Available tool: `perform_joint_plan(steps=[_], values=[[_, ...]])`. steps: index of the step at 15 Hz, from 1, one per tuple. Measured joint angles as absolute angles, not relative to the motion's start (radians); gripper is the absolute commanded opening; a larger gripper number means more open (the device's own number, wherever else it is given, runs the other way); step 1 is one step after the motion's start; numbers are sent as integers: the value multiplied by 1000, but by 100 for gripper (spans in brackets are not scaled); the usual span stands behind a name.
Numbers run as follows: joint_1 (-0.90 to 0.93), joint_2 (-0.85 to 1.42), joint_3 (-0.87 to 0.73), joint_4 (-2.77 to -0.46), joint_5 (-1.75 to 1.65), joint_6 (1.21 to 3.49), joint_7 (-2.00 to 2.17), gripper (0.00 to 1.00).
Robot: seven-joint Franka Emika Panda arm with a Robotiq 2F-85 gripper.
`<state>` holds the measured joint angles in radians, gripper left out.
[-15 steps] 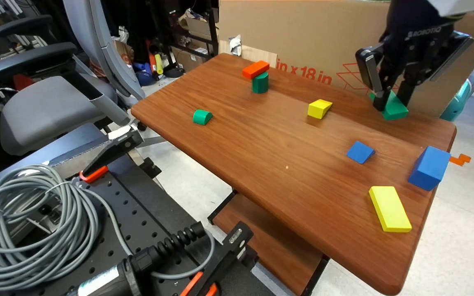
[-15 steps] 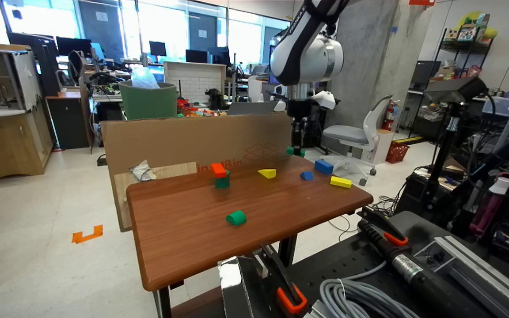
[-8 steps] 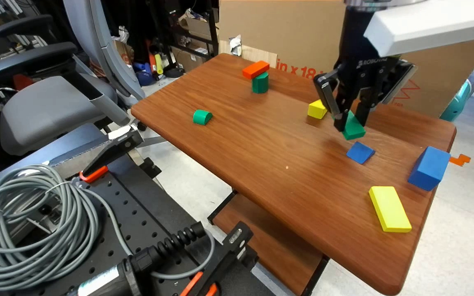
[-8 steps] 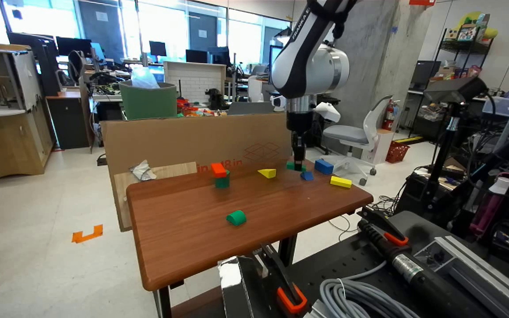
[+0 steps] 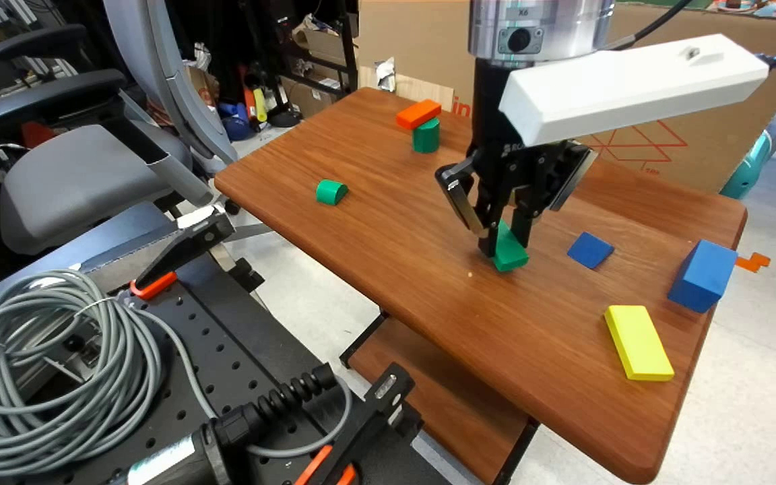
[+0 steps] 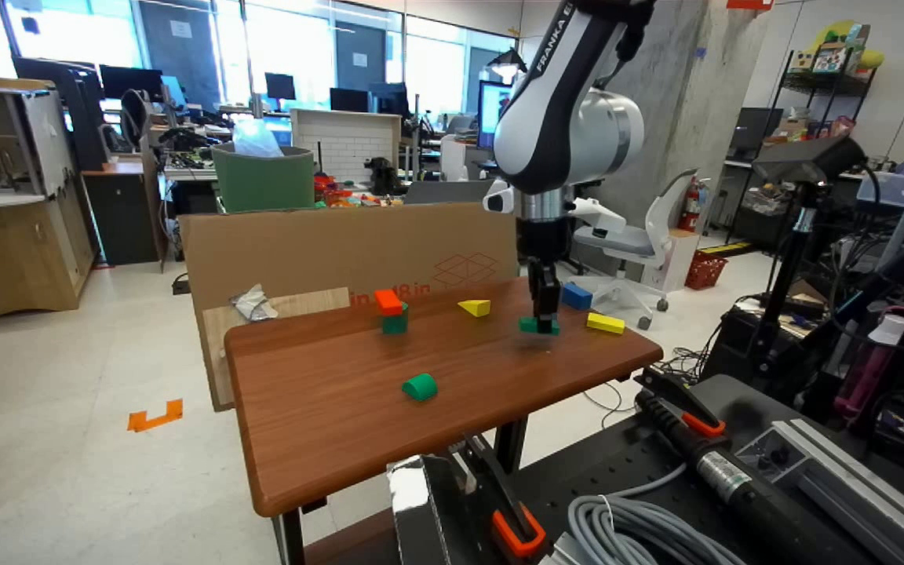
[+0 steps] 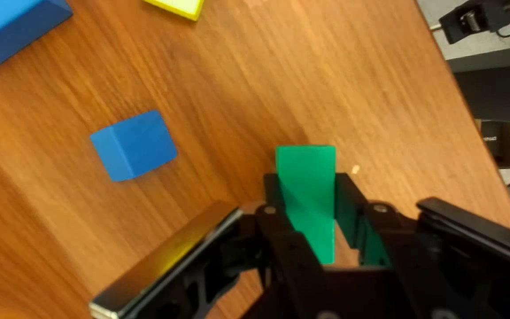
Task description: Remove the green block from the top of the blue block
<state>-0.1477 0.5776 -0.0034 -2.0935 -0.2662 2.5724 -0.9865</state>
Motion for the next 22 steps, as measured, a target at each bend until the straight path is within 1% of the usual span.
perform_joint_plan(steps=[2,3,4,5,9,10,11,13,15,19,22], values=[[-145,572,-7,-2116,-285,2574,-984,8],[-144,572,-11,-2123,-296,2577,-980,58],[-142,572,-17,-2128,-307,2581,-976,59],[-140,573,-24,-2132,-317,2590,-966,65],[-127,573,-48,-2140,-345,2623,-911,95],[-126,572,-48,-2140,-346,2635,-888,99],[-124,568,-48,-2140,-345,2647,-863,100],[-126,543,-32,-2146,-314,2650,-817,100],[-139,486,9,-2157,-215,2615,-788,100],[-143,323,65,-2139,-24,2434,-713,100],[-142,188,70,-2099,98,2286,-644,100]])
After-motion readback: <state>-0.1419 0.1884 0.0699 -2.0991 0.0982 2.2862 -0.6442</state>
